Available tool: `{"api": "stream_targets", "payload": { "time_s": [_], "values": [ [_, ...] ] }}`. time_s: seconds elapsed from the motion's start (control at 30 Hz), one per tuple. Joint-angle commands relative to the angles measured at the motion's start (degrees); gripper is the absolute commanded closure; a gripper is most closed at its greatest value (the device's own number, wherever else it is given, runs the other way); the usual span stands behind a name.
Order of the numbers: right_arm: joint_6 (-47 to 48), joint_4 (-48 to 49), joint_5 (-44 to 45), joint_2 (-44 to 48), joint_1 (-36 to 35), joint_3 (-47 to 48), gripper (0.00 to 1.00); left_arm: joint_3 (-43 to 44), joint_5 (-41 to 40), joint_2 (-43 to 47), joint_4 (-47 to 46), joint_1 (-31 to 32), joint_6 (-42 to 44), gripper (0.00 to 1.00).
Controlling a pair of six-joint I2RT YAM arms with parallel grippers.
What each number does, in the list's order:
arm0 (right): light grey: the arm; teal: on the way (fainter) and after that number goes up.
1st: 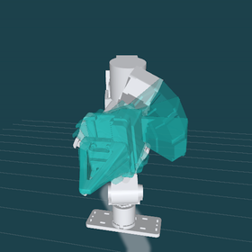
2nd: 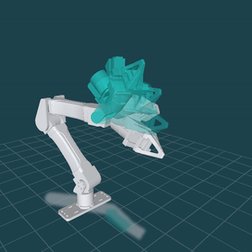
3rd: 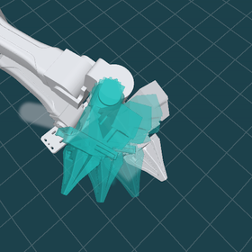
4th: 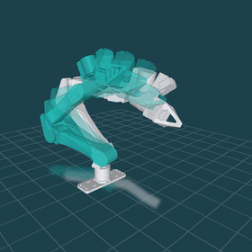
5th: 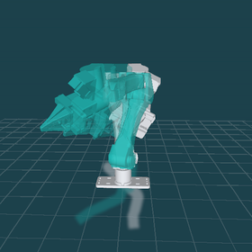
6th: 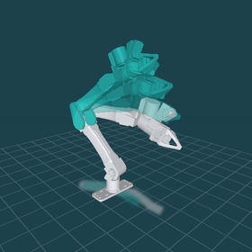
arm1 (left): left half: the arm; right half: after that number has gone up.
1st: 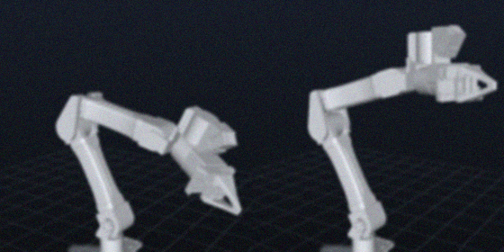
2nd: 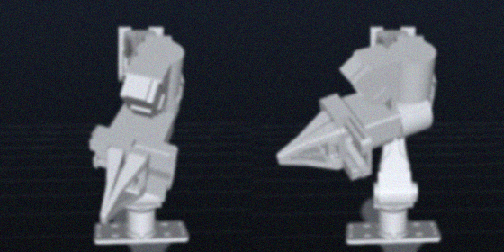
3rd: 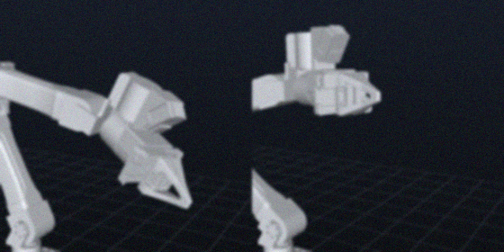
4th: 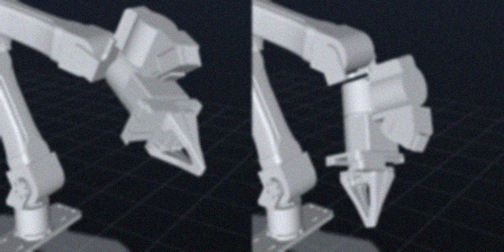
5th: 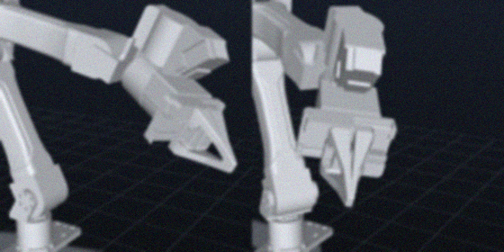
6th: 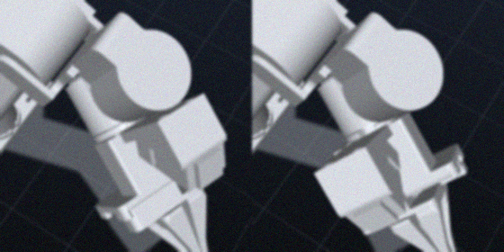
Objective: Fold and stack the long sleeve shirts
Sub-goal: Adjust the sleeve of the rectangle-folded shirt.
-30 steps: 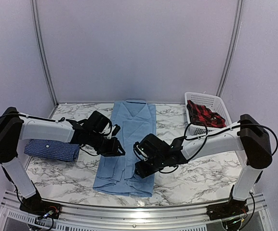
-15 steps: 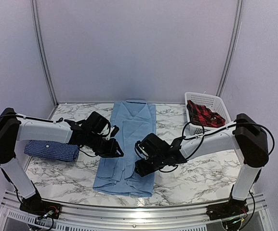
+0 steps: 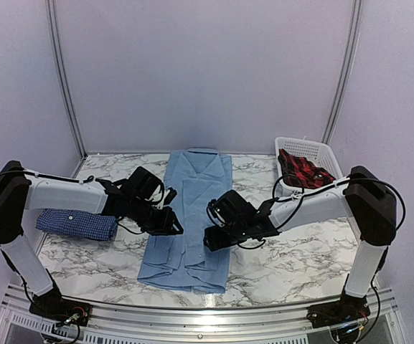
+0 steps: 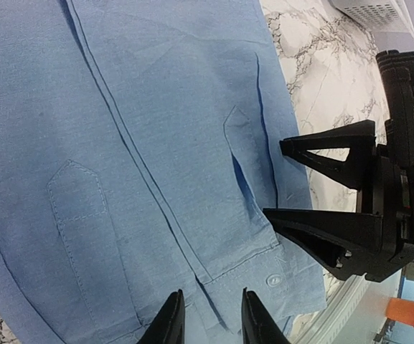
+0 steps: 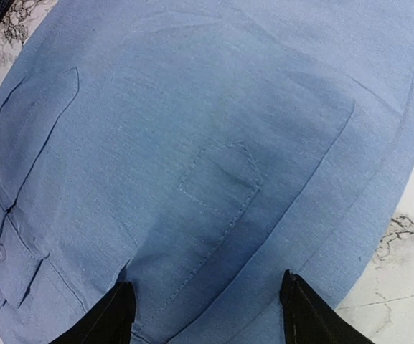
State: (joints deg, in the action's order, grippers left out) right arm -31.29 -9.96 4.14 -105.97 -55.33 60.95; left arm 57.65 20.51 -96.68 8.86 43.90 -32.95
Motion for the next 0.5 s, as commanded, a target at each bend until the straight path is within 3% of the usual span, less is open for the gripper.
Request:
{"api": "stream_targets", "payload": {
  "time_s": [0.0, 0.47],
  "values": [
    [1.1, 0.3, 0.9, -1.2, -0.2, 2.5, 0.33, -0.5, -0.1, 1.4, 1.8, 0.3, 0.9, 0.71],
    [0.4, -0.4, 2.3, 0.2, -0.3, 4.2, 0.34, 3.0, 0.5, -3.4, 1.6, 3.2, 1.4, 0.75]
  ]
}}
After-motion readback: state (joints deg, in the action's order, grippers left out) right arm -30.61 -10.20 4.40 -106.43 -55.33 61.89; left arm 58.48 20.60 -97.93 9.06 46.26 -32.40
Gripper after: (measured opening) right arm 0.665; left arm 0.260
